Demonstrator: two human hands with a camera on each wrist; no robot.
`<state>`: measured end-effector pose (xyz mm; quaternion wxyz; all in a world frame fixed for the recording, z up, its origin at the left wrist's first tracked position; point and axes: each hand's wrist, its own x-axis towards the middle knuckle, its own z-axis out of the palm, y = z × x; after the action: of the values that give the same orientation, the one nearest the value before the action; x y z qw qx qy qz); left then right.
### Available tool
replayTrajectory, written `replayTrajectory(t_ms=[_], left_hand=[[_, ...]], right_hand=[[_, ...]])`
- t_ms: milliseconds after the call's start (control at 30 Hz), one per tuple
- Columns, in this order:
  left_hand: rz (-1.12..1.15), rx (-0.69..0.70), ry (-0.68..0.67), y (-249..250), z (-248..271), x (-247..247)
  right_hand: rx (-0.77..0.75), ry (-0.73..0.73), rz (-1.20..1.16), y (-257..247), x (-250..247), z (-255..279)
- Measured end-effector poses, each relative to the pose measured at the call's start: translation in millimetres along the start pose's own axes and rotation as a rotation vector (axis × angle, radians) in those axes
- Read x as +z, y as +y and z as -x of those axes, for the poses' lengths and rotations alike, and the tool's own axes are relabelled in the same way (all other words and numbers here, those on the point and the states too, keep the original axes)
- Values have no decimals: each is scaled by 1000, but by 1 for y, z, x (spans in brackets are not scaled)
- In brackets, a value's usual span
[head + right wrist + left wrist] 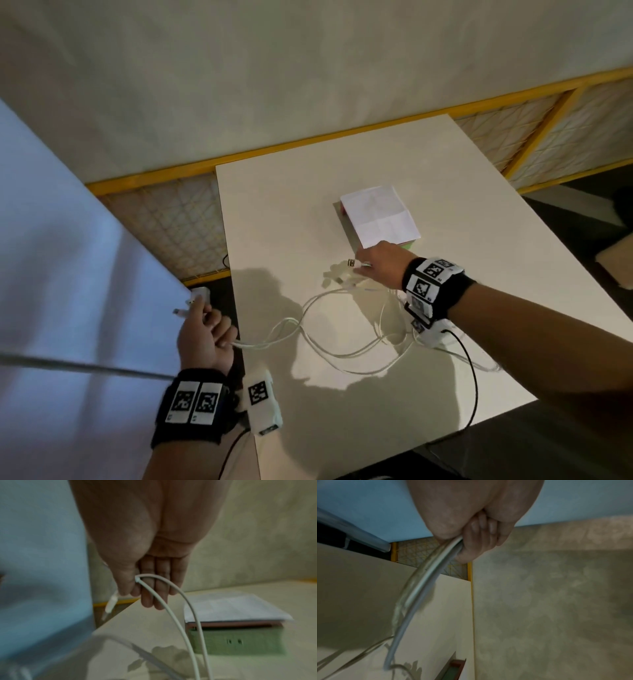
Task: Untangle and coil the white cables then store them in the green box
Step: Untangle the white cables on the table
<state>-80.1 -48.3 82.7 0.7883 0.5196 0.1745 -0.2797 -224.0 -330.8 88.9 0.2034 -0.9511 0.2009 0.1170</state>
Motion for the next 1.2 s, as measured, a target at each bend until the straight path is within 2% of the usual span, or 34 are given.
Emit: replayTrajectory(t_ms=[133, 200, 267, 467, 633, 700, 800, 967, 1033, 1200], left_hand=[[38, 13, -2, 4, 0, -8], [37, 10, -5, 2, 1, -8], [-20, -1, -13, -2, 6, -1], [-176, -36, -185, -29, 29, 44], [-254, -15, -334, -52, 48, 77], [-288, -10, -401, -55, 55, 88], [-246, 16, -521, -59, 57, 94], [-264, 86, -603, -64, 61, 89], [-282, 58, -567, -65, 63, 86], [-379, 16, -348, -68, 57, 81]], right_hand=[[204, 298, -549, 17, -22, 5], [245, 363, -709, 23, -33, 8], [238, 315, -872, 23, -36, 14], [224, 111, -1180, -10, -26, 31], [-96, 38, -909, -50, -15, 47], [-159, -10, -827, -61, -13, 50], [-135, 19, -731, -72, -9, 52], [-54, 23, -676, -79, 8, 53], [-57, -6, -677, -81, 13, 54], [-46, 23, -616, -80, 27, 52]])
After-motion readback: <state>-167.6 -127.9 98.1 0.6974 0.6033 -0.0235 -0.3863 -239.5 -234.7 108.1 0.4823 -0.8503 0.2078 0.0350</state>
